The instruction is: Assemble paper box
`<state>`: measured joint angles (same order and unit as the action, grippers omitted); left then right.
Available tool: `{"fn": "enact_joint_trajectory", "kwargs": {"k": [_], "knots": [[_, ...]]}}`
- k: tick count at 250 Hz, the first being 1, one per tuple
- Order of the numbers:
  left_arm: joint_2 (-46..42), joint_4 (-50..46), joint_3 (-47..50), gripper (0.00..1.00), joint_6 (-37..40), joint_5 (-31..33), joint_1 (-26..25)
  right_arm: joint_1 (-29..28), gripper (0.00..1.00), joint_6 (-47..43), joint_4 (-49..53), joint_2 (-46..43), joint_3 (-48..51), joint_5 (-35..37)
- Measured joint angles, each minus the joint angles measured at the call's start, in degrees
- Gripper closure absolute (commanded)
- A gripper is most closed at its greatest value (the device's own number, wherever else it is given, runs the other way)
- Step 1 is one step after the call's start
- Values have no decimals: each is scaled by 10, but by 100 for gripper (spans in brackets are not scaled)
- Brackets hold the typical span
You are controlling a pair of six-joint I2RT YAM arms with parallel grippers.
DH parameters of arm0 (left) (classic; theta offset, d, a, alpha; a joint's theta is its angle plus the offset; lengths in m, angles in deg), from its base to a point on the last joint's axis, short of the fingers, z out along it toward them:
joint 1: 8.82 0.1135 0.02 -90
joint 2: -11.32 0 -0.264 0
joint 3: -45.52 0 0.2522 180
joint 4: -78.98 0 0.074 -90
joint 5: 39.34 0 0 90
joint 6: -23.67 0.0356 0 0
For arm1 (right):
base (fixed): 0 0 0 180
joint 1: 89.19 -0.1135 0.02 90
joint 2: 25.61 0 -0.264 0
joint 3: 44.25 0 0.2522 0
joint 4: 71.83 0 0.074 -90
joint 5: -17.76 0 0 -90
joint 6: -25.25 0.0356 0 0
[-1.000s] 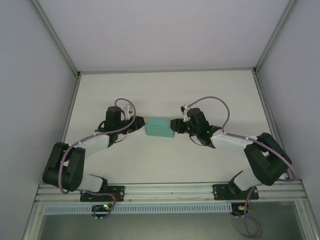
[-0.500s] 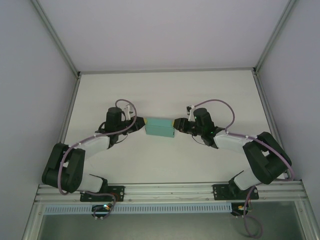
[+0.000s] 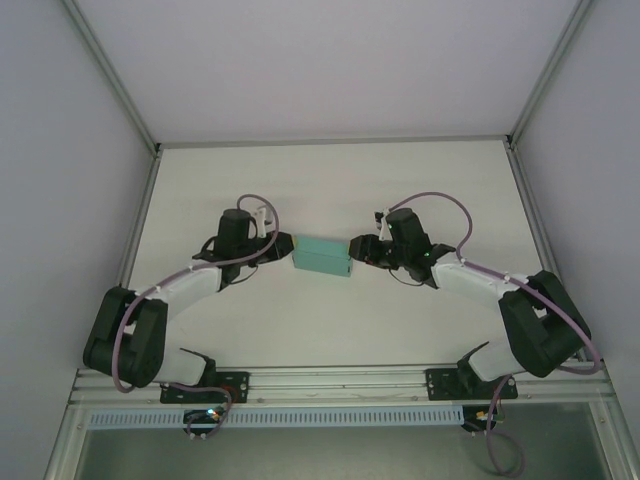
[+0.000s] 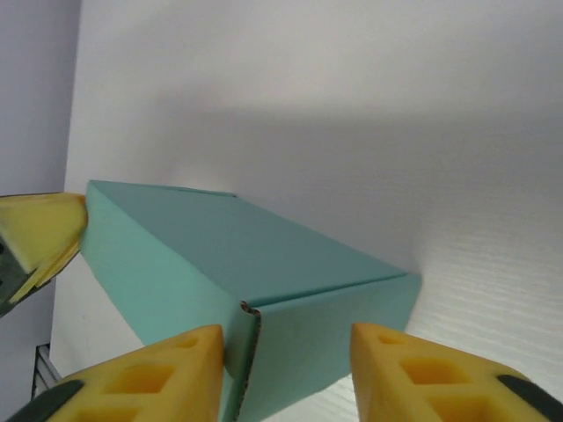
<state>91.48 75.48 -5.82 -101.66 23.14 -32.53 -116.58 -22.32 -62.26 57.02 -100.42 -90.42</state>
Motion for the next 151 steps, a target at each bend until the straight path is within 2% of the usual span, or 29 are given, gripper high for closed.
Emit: {"fn": "enact_joint_trajectory", "kwargs": {"k": [11,51,63,74,78,82,84,87,120,151], "knots": [[2,-10,-6,69,7,3,0,0,53,-6,17,0,-7,0],[11,-63,-33,27,22,21,1,2,33,-38,62,0,-36,-1],[12,-81,-42,20,33,25,1,2,27,-47,70,-1,-45,-3],[12,-94,-49,13,34,28,0,2,21,-60,78,-2,-56,-3],[12,-98,-52,6,38,28,0,2,18,-61,80,-3,-59,-3],[12,-102,-55,1,38,29,-2,2,10,-68,84,-3,-63,-3],[12,-104,-57,0,38,30,-2,2,3,-70,86,-3,-64,-3],[12,-108,-59,0,44,30,-3,2,0,-68,88,-4,-67,-3],[10,-130,-80,0,51,34,-11,2,0,-131,107,-17,-89,-3],[-6,-150,-87,0,60,46,-11,2,0,-231,124,-27,-112,-8]]}}
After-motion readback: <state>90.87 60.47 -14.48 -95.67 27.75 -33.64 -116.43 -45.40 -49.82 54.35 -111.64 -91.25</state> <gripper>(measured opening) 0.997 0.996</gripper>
